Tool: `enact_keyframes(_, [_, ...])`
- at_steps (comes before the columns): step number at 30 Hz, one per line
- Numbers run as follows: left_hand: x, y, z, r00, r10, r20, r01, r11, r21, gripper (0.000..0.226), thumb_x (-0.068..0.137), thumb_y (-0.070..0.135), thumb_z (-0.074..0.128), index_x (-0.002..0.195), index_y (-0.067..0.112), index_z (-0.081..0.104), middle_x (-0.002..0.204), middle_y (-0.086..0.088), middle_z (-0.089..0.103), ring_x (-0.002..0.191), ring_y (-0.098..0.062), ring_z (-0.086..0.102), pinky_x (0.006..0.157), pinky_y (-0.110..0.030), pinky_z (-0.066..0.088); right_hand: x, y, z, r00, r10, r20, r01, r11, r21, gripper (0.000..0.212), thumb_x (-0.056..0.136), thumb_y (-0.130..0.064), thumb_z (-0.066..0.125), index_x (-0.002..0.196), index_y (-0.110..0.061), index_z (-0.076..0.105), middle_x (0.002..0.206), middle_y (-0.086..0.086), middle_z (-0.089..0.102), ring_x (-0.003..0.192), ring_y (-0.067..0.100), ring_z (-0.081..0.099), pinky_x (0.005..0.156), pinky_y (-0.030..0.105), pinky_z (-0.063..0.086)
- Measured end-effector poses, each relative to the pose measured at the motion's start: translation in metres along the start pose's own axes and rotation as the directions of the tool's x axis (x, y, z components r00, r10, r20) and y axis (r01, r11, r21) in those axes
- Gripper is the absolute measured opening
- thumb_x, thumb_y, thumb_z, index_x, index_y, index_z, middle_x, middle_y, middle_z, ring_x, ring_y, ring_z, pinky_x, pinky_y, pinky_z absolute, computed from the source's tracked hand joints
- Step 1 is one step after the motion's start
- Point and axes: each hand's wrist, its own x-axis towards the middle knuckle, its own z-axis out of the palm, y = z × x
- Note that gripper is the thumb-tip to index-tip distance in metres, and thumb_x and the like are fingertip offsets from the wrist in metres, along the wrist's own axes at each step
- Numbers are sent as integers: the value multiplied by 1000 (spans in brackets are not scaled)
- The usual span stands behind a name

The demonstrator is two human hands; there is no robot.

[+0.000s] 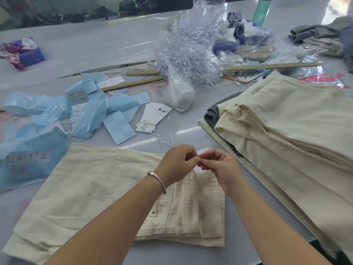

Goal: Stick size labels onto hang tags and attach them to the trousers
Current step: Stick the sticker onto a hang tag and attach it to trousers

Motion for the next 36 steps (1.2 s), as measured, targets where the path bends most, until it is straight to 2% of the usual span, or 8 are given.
enact_keyframes(3, [2, 0, 1, 999, -51, 0, 50, 993, -109, 15, 88, 11, 63, 74, 14, 65, 65, 7, 59, 60, -3, 48, 62, -18, 39, -1, -3, 2, 999, -37, -35, 38, 999, 29, 14, 81, 15, 60, 89, 3, 63, 75, 14, 66, 65, 20, 64, 62, 22, 51])
enact_keyframes(7, [2, 1, 1, 993, -114, 34, 119, 937, -329, 13, 89, 7, 62, 77, 5, 66, 69, -8, 56, 65, -16, 46, 65, -30, 39, 0, -3, 2, 998, 50, -24, -44, 977, 210, 16, 83, 16, 55, 89, 1, 60, 72, 12, 66, 64, 19, 65, 61, 21, 53])
enact_keyframes(10, [4, 0, 2, 992, -118, 53, 129, 934, -333, 14, 87, 5, 62, 74, 9, 65, 68, -6, 55, 66, -17, 46, 66, -32, 39, -1, -1, 1, 992, 124, 10, -121, 945, 303, 20, 84, 17, 50, 86, -1, 60, 70, 12, 66, 62, 17, 64, 59, 20, 53])
enact_keyframes(15, [5, -2, 5, 986, -140, 87, 161, 928, -337, 19, 84, 3, 62, 69, 14, 63, 64, -1, 53, 64, -15, 45, 66, -32, 40, 0, 3, 0, 982, 187, 38, -188, 922, 339, 22, 85, 17, 48, 84, -2, 60, 71, 12, 64, 61, 18, 63, 57, 20, 51])
enact_keyframes(19, [5, 0, 4, 982, -151, 113, 182, 915, -360, 19, 84, 4, 61, 68, 14, 63, 66, -6, 52, 64, -16, 43, 65, -32, 37, -1, 5, 1, 974, 215, 75, -227, 883, 412, 18, 70, 9, 58, 81, -4, 60, 70, 11, 64, 60, 17, 62, 57, 21, 50])
enact_keyframes(22, [5, 2, 3, 979, -160, 129, 197, 911, -362, 17, 84, 4, 61, 69, 12, 63, 68, -8, 51, 65, -17, 42, 65, -32, 37, -3, 8, 1, 978, 200, 66, -208, 877, 433, 17, 70, 8, 58, 79, -5, 59, 69, 10, 63, 60, 16, 62, 57, 20, 51])
enact_keyframes(28, [6, 0, 4, 981, -161, 106, 188, 924, -333, 18, 83, 3, 59, 68, 12, 63, 61, 2, 52, 61, -13, 42, 63, -31, 38, -5, 11, 2, 999, 53, 2, -51, 946, 321, 21, 83, 14, 52, 81, -5, 57, 69, 7, 63, 63, 18, 62, 64, 22, 51])
enact_keyframes(36, [4, -6, 3, 986, -137, 100, 158, 957, -243, 11, 85, 6, 63, 75, 4, 65, 57, 6, 49, 50, -3, 37, 53, -17, 32, -8, 4, 7, 989, -139, -47, 137, 989, -48, 21, 81, 15, 60, 79, -6, 59, 67, 6, 62, 60, 16, 59, 59, 20, 48])
